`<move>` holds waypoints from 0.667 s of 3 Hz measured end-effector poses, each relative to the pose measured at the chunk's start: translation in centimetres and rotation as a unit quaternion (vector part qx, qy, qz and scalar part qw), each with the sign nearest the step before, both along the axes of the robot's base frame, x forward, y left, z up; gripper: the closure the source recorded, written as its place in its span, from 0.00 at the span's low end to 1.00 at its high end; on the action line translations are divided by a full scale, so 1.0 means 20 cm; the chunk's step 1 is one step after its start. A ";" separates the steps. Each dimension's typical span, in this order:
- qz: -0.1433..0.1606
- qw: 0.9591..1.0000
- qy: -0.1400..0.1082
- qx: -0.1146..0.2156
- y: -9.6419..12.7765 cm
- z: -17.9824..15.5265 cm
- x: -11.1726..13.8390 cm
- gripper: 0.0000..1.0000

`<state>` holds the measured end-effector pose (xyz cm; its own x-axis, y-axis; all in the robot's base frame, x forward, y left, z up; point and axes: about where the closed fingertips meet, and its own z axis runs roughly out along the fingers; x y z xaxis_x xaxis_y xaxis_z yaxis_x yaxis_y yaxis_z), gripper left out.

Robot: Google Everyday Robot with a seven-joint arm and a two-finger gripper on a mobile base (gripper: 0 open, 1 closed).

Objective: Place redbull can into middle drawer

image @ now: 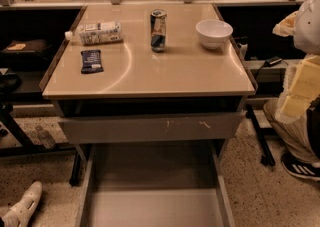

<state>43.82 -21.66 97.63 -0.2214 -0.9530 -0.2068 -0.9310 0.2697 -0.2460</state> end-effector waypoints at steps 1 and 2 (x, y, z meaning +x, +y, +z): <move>0.000 1.000 0.000 0.000 0.00 0.00 0.00 0.00; 0.012 1.000 -0.009 0.005 0.05 0.01 0.04 0.00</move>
Offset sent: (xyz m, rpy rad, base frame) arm 0.0176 0.0212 -0.0027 0.0223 -0.0163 0.0575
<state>44.61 -20.66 97.78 -0.1937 -0.9560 -0.2201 -0.9330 0.2489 -0.2601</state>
